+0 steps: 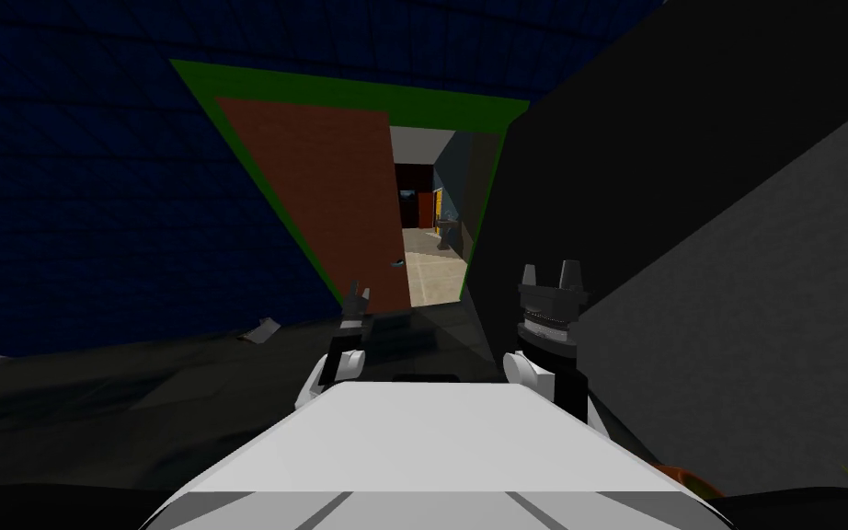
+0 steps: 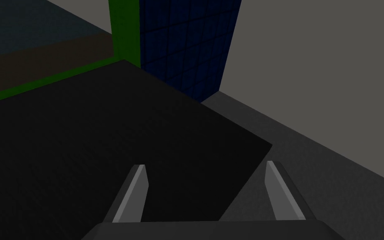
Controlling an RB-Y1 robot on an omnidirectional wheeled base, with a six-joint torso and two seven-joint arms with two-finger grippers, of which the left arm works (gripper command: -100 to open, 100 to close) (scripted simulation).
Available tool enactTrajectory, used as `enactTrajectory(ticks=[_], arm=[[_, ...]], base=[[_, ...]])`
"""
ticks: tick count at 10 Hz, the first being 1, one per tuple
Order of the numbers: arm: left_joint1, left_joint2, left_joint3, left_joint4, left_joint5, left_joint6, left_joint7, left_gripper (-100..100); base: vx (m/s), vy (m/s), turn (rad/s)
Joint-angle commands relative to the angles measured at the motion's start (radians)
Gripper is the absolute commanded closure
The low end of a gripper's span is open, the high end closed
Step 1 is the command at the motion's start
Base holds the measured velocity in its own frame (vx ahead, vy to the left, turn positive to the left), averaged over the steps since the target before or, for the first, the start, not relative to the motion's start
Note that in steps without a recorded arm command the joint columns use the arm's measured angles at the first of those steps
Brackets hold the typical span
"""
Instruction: Pull the door open
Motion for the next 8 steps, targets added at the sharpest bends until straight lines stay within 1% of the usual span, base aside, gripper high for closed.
enactTrajectory(ticks=[1,5,8], arm=[[-0.006,0.002,0.004,0.034,0.0,-0.011,-0.001,-100],[-0.026,0.014,0.019,0.125,0.003,-0.036,0.003,-100],[-0.042,0.021,0.031,0.196,0.005,-0.056,0.005,-100]], base=[[0.097,-0.013,-0.025],[0.091,-0.009,-0.024],[0.108,-0.025,-0.024]])
